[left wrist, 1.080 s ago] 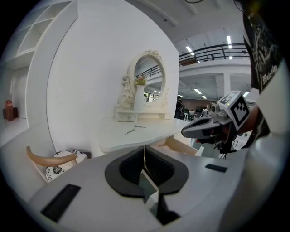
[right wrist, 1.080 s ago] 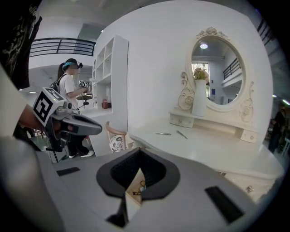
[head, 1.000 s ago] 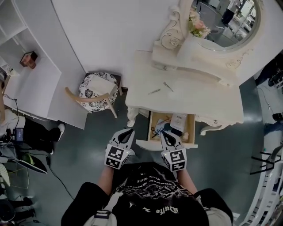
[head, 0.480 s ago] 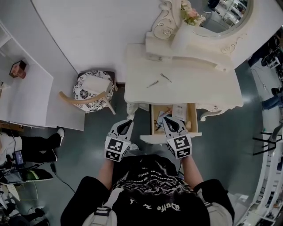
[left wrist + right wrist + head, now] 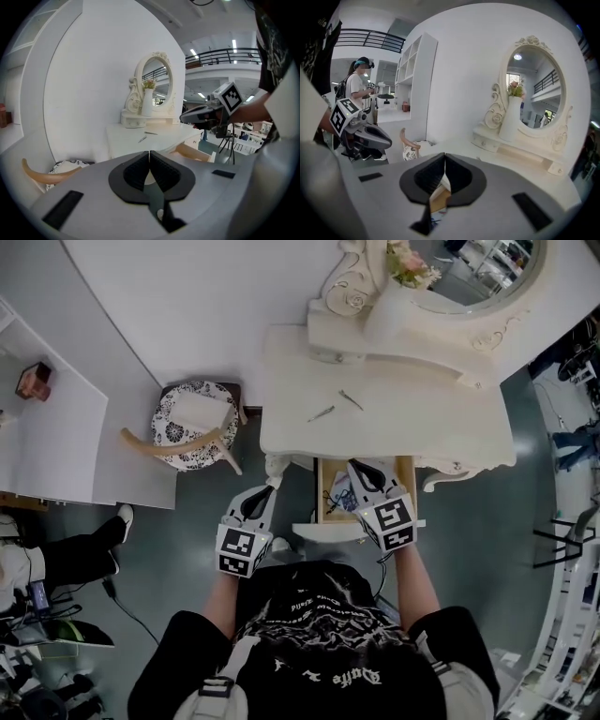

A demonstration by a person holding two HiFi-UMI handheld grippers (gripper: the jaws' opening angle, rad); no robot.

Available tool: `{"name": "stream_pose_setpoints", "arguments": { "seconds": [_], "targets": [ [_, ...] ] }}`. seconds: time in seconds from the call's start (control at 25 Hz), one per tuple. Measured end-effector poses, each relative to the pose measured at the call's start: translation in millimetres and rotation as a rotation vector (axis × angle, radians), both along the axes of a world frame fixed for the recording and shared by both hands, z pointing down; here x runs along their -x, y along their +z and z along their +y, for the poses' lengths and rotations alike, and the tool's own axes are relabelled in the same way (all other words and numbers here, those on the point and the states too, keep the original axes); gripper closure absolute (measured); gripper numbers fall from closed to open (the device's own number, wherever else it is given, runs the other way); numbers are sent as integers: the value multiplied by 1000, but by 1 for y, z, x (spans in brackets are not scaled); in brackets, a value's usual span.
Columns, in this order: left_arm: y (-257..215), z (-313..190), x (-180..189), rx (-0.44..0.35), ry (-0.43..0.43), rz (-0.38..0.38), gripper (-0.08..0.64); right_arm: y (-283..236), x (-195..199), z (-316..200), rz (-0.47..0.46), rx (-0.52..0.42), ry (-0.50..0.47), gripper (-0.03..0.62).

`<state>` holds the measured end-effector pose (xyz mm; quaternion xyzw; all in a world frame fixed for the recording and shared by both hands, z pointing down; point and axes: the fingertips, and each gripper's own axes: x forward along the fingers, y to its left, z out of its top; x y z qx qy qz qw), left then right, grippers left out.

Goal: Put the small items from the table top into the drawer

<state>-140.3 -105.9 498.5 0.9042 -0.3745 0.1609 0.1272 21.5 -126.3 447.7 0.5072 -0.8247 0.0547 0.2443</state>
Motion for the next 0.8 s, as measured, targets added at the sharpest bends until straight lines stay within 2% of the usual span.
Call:
{"name": "stream_pose_setpoints", "arguments": {
  "seconds": [0.44, 0.6, 0.72, 0.8],
  "targets": [
    [0, -19, -5, 17, -64, 2, 538, -31, -8, -56, 104, -53, -154, 578],
    [1, -24, -3, 25, -83, -11, 538, -28, -5, -73, 127, -25, -218, 571],
    [3, -29, -1, 37, -114, -11, 540, -20, -2, -83, 138, 15, -274, 526],
    [4, -32, 1, 45, -132, -15, 538, -14, -1, -89, 149, 33, -301, 522]
  ]
}}
